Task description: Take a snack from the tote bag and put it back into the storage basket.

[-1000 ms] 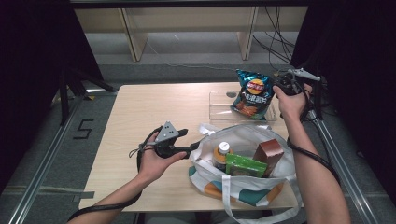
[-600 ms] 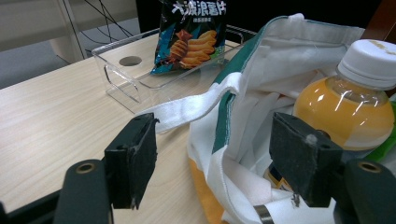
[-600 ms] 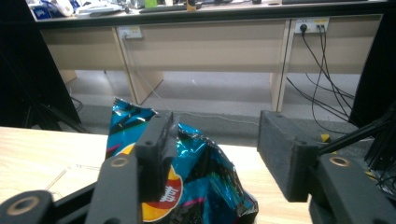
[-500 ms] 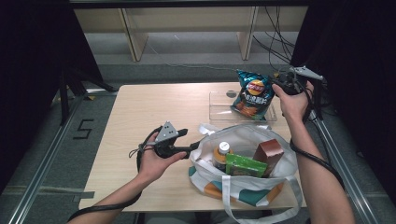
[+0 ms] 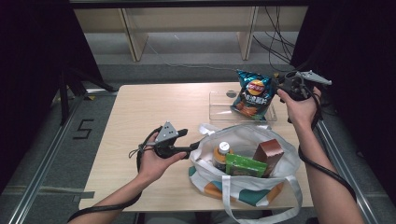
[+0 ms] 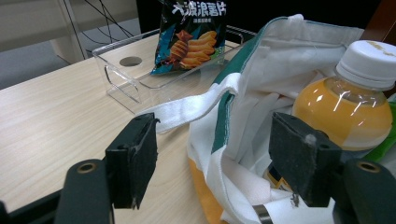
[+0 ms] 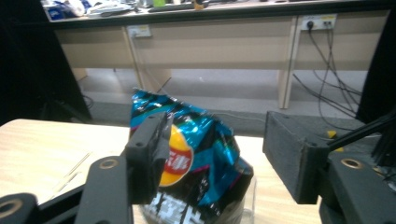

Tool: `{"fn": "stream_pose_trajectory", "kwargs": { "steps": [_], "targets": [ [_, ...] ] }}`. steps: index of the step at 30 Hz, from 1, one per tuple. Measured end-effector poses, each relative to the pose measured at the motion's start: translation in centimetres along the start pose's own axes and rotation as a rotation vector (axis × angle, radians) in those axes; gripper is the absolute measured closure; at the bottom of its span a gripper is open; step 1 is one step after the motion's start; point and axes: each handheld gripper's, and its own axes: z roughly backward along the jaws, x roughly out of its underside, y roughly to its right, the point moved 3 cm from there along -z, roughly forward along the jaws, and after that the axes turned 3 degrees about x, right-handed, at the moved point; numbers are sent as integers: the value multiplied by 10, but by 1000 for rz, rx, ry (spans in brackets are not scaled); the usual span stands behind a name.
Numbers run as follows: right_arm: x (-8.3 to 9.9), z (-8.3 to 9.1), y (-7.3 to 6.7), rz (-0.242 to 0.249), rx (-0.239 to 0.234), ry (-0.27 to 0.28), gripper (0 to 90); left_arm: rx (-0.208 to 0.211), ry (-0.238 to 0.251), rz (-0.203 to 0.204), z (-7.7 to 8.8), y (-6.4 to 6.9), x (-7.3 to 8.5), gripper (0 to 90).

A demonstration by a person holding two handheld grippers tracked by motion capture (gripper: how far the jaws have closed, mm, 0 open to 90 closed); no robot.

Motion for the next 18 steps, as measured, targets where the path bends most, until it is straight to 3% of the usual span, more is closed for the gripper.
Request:
{"fn": "stream_pose_trajectory", "kwargs": {
  "steps": [1, 7, 8, 9, 18],
  "targets": [
    [0, 2, 1, 18, 3, -2, 420, -3, -3, -4, 0, 0, 0, 321],
    [3, 17, 0, 23, -15, -1, 417, 1, -1, -5, 0, 0, 0, 321],
    [3, 20, -2, 6, -19, -2, 417, -4, -4, -7, 0, 0, 0, 320],
    [4, 22, -1, 23, -19, 1, 417, -6, -6, -7, 1, 1, 0, 321],
    [12, 52, -6, -4, -35, -10, 408, -7, -5, -8, 1, 1, 0, 321]
  ]
}}
